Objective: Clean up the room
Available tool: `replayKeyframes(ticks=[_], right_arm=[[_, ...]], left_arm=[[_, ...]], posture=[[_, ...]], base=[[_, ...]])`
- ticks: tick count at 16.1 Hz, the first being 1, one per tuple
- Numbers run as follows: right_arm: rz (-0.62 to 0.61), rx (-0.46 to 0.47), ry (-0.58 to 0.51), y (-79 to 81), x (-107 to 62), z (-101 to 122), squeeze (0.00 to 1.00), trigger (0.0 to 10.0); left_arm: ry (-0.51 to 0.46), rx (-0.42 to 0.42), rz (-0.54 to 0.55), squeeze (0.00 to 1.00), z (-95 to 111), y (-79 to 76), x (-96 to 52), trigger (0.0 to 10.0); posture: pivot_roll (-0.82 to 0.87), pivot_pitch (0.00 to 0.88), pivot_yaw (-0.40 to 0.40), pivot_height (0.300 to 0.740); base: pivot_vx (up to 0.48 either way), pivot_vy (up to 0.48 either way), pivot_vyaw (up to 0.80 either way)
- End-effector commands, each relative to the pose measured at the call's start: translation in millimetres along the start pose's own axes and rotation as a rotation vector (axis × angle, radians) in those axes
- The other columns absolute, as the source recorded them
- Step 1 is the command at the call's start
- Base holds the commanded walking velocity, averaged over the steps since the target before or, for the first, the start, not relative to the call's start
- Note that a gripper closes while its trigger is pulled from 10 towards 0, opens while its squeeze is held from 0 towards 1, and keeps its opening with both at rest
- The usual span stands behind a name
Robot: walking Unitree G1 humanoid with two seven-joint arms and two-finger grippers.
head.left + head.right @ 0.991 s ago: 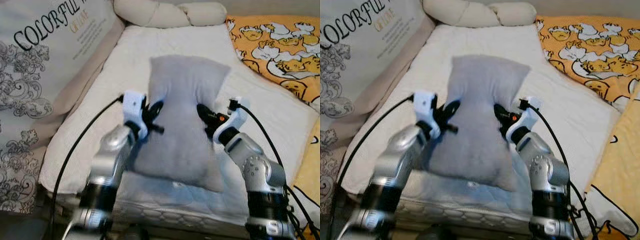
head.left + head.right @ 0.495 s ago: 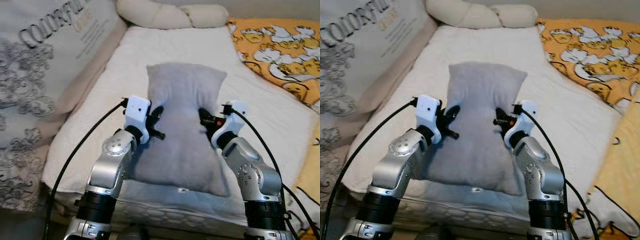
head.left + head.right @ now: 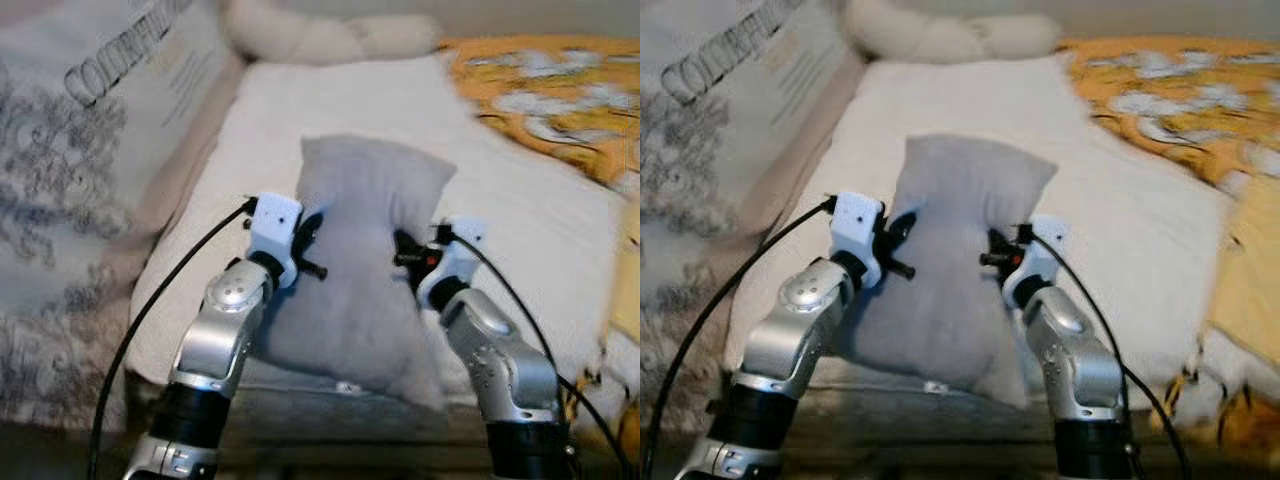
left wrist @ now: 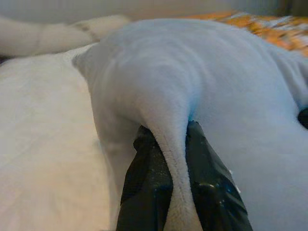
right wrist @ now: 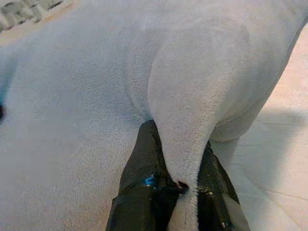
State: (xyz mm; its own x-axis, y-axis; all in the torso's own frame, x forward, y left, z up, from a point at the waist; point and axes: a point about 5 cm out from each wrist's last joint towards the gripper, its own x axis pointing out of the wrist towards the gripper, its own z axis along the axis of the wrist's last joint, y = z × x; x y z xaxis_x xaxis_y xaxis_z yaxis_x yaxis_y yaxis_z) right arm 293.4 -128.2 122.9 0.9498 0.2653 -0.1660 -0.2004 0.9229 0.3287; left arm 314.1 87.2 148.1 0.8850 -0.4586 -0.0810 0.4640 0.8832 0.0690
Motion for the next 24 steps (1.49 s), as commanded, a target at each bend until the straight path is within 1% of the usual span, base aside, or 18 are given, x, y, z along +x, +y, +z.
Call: replayKeyframes(ticks=[1, 5, 8, 10, 11, 13, 16, 19, 21, 22, 24], right_arm=[[0.018, -0.01, -0.034, 6.2, 0.9, 7.8, 0.0, 10.0], [0.023, -0.025, -0.027, 8.5, 1.5, 5.8, 0.0, 10.0], [0.031, -0.034, -0.02, 9.1, 2.1, 5.7, 0.0, 10.0], [0.034, -0.041, -0.017, 8.1, 2.2, 5.9, 0.0, 10.0], [0.035, -0.045, -0.015, 7.1, 1.8, 5.5, 0.0, 10.0], [0.037, -0.041, -0.007, 5.9, 1.0, 4.7, 0.0, 10.0], [0.057, -0.05, 0.002, 7.6, 1.0, 2.9, 0.0, 10.0], [0.08, -0.078, 0.006, 9.5, 2.0, 3.0, 0.0, 10.0], [0.101, -0.117, 0.014, 12.3, 4.0, 2.2, 0.0, 10.0], [0.102, -0.111, 0.013, 12.8, 4.3, 2.0, 0.0, 10.0], [0.096, -0.086, 0.014, 11.8, 4.5, 0.7, 0.0, 10.0]], left_arm=[[-0.009, 0.023, 0.052, 0.0, 3.6, 12.2, -3.0, 10.0], [-0.002, 0.024, 0.064, 0.0, 3.0, 13.6, -4.3, 10.0], [-0.005, -0.01, 0.099, 0.0, 2.2, 14.2, -14.6, 10.0], [-0.036, 0.018, 0.091, 0.0, 5.0, 12.9, -16.9, 10.0], [-0.04, 0.018, 0.101, 0.0, 5.0, 13.0, -17.3, 10.0], [-0.036, 0.013, 0.129, 0.0, 3.9, 14.6, -17.5, 10.0], [-0.044, 0.013, 0.136, 0.0, 6.9, 14.5, -16.7, 10.0], [-0.048, 0.014, 0.138, 0.0, 8.7, 15.8, -17.1, 10.0], [-0.048, 0.016, 0.141, 0.0, 9.1, 18.2, -17.8, 10.0], [-0.047, 0.016, 0.143, 0.0, 9.1, 18.9, -18.0, 10.0], [-0.045, 0.018, 0.144, 0.0, 8.7, 20.3, -18.3, 10.0]], posture=[[-0.02, 0.0, 0.043, 0.74], [-0.01, 0.0, 0.034, 0.74], [0.0, 0.0, 0.027, 0.74], [0.0, 0.0, 0.021, 0.74], [0.01, 0.0, 0.017, 0.74], [0.01, 0.0, 0.011, 0.74], [0.01, 0.0, 0.004, 0.74], [0.01, 0.0, 0.005, 0.74], [0.02, 0.0, 0.002, 0.74], [0.02, 0.0, 0.003, 0.74], [0.02, 0.0, 0.005, 0.74]], base=[[0.0, 0.431, 0.0], [0.0, 0.405, 0.0], [0.0, 0.0, 0.0], [0.0, 0.0, 0.0], [0.0, 0.0, 0.0], [0.27, 0.0, 0.0], [0.331, 0.0, 0.0], [0.346, 0.0, 0.0], [0.353, 0.0, 0.8], [0.364, 0.0, 0.8], [0.368, 0.0, 0.0]])
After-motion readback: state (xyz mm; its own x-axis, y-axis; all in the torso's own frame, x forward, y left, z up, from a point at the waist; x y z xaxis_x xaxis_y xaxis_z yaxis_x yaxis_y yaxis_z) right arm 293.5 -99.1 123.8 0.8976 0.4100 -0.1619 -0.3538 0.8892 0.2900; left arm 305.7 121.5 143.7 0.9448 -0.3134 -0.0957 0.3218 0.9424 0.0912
